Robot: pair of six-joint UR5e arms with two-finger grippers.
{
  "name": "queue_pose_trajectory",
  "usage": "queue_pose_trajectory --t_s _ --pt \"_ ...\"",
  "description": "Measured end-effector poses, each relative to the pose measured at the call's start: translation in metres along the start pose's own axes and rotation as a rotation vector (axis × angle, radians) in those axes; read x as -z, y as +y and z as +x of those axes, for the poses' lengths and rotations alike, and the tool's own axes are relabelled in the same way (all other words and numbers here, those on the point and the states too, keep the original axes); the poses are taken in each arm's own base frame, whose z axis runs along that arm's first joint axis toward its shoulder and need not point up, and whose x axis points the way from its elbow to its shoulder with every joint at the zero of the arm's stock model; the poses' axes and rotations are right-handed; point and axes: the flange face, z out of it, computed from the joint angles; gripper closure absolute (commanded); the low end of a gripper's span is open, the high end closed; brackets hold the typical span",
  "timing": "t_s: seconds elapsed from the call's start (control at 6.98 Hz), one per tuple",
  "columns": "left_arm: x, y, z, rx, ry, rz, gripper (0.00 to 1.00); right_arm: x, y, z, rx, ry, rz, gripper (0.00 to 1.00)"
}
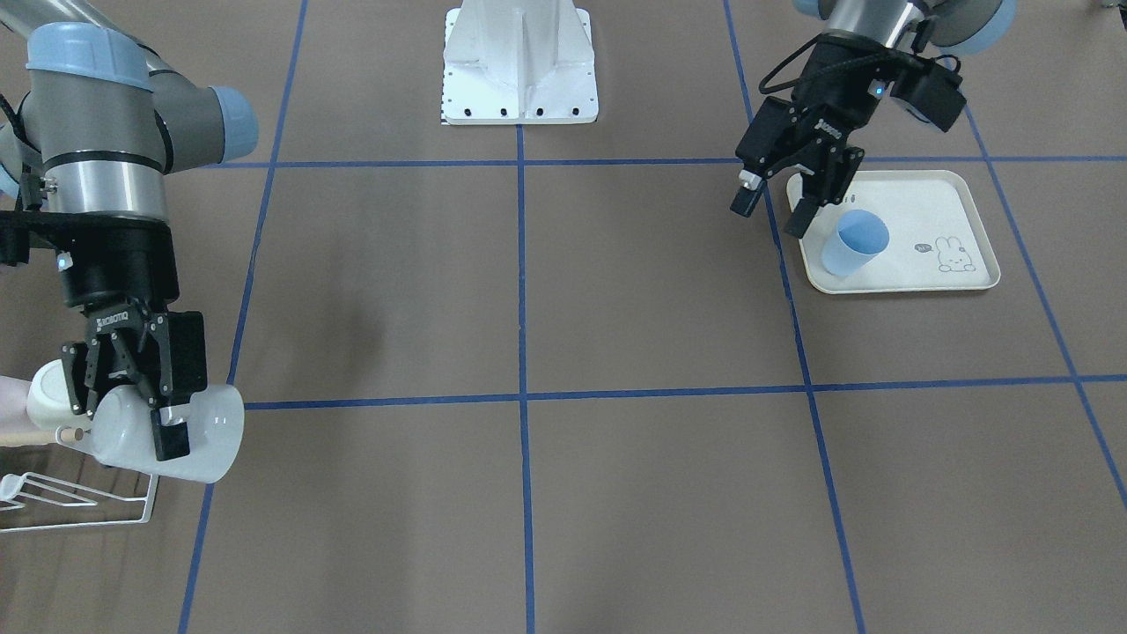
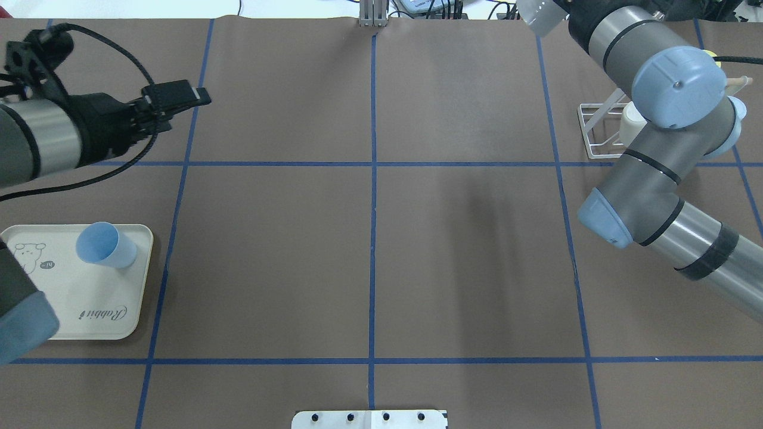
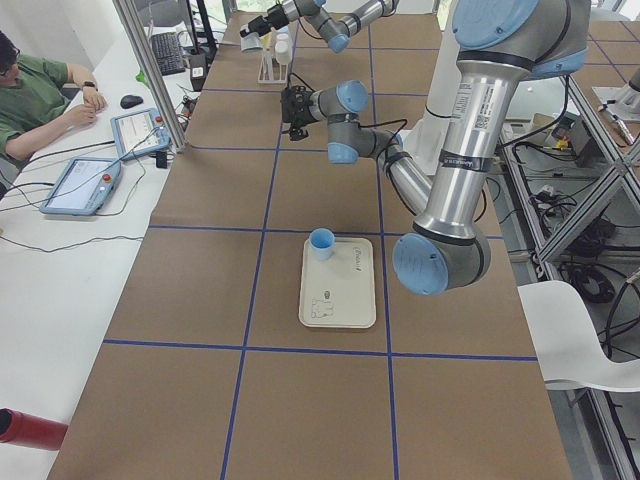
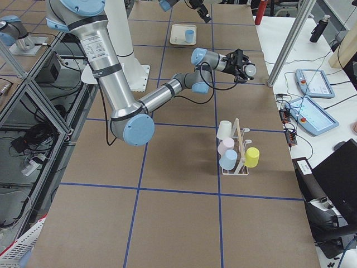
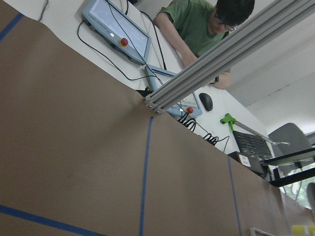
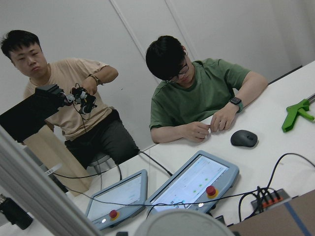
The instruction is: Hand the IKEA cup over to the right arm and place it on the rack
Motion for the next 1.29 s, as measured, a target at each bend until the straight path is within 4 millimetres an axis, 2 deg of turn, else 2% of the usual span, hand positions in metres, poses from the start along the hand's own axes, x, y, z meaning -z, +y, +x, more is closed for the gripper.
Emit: queue_pose_trajectory --t_s 0.29,0.57,0.72,1.0,1.29 --pt "0.026 -0.024 -0.067 -0.13 -0.145 -0.046 0.0 -0.023 -0.013 0.031 0.191 0.164 0.107 1.0" --pt "0.044 -0.03 -0.131 -0.249 -0.27 -0.095 0.0 -0.05 -0.019 0.077 0.418 0.314 0.175 1.0" --pt "0.049 -0.029 -0.15 -0.289 -0.307 -0.112 0.0 -0.063 -0.026 0.101 0.482 0.372 0.183 1.0" --pt "0.052 -0.028 -0.165 -0.324 -0.336 -0.126 0.0 -0.082 -0.027 0.145 0.505 0.404 0.192 1.0" --pt "0.053 -0.028 -0.166 -0.329 -0.338 -0.126 0.0 -0.078 -0.021 0.18 0.494 0.377 0.198 1.0"
